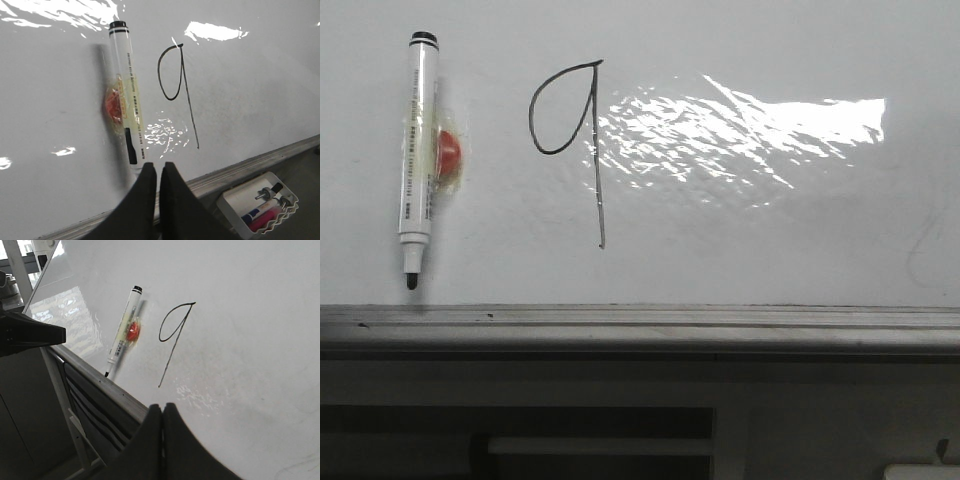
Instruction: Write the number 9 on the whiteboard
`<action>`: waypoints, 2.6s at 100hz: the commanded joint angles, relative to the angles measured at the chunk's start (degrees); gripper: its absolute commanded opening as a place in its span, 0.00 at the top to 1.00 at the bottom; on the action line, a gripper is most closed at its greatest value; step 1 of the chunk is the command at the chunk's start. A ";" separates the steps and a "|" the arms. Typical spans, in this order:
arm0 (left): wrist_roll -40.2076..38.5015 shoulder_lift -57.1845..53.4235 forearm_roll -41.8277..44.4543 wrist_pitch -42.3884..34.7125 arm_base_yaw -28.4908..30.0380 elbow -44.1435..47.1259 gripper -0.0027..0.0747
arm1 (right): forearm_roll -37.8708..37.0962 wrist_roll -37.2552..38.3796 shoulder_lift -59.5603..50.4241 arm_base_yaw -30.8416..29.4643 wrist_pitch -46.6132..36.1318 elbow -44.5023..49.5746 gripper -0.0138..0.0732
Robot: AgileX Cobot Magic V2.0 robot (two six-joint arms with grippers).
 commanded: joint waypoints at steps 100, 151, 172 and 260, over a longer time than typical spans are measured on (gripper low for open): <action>-0.16 -27.33 0.30 21.51 15.76 6.11 0.99 | -0.97 -0.34 0.22 -0.04 -3.90 -1.39 0.92; 15.25 -34.91 1.99 32.53 40.89 6.11 0.99 | -0.97 -0.34 0.22 -0.04 -3.88 -1.39 0.92; 1.80 -34.91 11.64 32.95 41.76 6.11 0.99 | -0.97 -0.34 0.22 -0.04 -3.88 -1.39 0.92; -0.05 -34.91 13.45 33.31 41.76 6.11 0.99 | -0.97 -0.34 0.22 -0.04 -3.88 -1.39 0.92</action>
